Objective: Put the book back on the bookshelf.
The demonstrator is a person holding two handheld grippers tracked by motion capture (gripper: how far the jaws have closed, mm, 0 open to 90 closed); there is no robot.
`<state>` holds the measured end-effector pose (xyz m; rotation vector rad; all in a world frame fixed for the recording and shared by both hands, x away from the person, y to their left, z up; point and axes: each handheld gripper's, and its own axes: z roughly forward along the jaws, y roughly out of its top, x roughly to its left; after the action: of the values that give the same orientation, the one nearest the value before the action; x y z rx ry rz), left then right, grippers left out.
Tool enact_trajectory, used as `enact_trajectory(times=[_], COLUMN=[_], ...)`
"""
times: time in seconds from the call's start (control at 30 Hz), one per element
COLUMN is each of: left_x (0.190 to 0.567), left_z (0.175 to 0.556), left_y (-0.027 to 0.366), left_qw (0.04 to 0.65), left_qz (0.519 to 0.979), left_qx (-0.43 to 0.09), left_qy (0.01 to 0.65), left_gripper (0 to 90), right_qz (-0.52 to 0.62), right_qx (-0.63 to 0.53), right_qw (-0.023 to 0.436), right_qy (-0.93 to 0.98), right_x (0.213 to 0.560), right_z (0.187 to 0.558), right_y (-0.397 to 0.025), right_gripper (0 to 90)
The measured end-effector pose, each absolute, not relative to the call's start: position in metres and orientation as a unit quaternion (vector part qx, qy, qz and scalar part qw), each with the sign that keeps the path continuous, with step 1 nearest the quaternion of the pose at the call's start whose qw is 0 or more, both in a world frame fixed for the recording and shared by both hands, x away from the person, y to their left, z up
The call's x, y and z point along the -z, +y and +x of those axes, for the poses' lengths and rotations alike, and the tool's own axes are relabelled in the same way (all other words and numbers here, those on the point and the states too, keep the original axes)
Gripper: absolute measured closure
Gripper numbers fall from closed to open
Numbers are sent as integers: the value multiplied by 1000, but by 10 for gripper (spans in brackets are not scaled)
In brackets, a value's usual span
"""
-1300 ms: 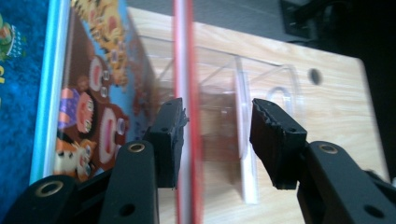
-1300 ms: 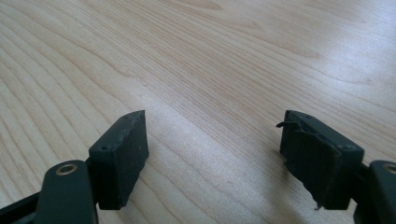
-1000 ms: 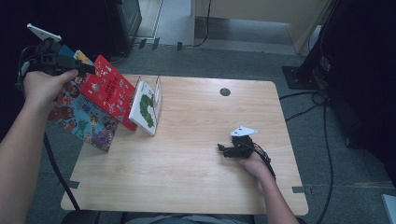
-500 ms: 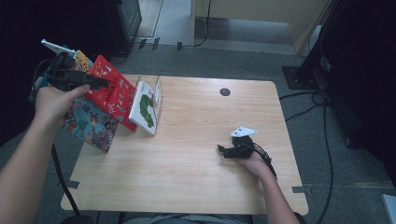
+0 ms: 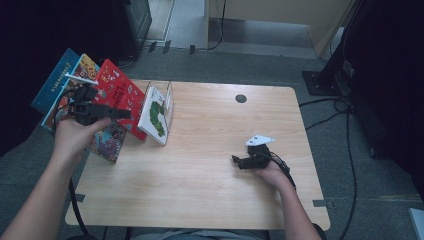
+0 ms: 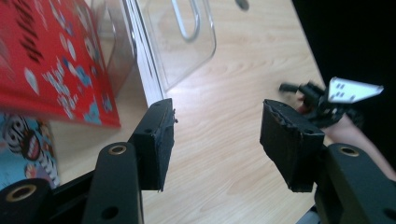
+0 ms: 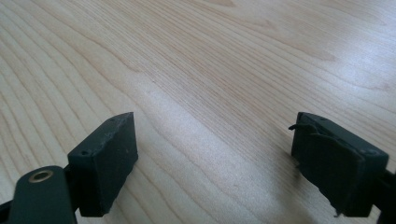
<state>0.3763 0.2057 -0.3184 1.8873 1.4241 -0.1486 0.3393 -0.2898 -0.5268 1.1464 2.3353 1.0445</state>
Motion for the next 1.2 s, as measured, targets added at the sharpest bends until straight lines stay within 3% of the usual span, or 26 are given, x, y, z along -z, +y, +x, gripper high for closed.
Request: enact_trajectory(times=[0.43, 1.2], left_x=[377, 470], left_z=[351, 340], left_y=[176, 123], left_qw=[367, 345], left_qz=[754, 776], left_qx=[71, 81], left_qy=[540, 521], left_gripper=[442, 434], right_qz=[403, 404], right_qx=[-367, -367], right_qw=[167, 168], right_qy=[822, 821], right_x=[527, 527], right_z=[343, 344], right_y=[-287, -286], right_gripper=[133, 131])
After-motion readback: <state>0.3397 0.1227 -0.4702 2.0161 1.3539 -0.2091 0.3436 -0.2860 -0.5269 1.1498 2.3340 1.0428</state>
